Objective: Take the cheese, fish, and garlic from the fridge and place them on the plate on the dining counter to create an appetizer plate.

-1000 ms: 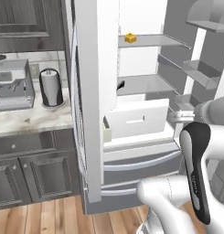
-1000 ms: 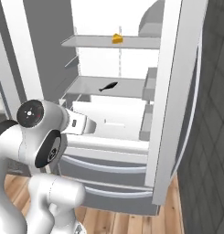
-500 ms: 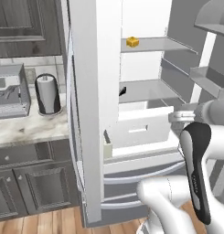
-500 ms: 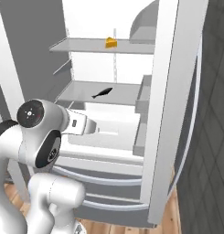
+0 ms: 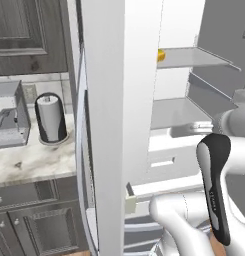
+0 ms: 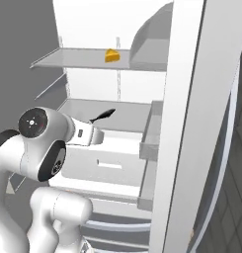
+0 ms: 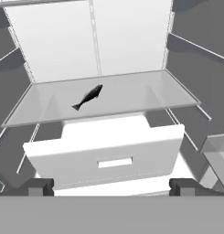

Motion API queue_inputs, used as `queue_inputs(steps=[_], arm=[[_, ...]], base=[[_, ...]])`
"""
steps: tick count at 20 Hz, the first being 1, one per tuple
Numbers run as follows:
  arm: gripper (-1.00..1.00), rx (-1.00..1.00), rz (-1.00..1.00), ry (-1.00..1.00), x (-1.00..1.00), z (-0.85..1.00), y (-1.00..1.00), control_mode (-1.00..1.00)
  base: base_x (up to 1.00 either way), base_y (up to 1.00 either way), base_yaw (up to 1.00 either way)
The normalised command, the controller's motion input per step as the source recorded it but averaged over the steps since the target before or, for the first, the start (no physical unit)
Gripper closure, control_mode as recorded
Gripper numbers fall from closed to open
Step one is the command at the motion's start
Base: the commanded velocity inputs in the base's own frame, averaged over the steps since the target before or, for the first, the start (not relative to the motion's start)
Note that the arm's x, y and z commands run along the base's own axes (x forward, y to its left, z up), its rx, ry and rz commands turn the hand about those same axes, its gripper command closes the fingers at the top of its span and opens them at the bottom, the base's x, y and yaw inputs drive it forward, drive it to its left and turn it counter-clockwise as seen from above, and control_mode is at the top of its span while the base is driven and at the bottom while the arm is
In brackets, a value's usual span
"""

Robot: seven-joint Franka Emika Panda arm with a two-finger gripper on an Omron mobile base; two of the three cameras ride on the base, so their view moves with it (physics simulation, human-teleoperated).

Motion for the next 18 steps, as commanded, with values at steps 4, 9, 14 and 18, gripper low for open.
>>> queue_inputs(steps=[4,9,14,18], arm=[[-1.00,0.00,0.00,0.00,0.00,0.00,0.00,1.00],[-1.00,0.00,0.00,0.00,0.00,0.00,0.00,1.00],[-1.00,0.00,0.00,0.00,0.00,0.00,0.00,1.00],[-1.00,0.00,0.00,0.00,0.00,0.00,0.00,1.00]], base=[[0.67,-0.17,0.00],[0.63,-0.14,0.02],[0.59,-0.03,0.03],[0.41,0.00,0.02]])
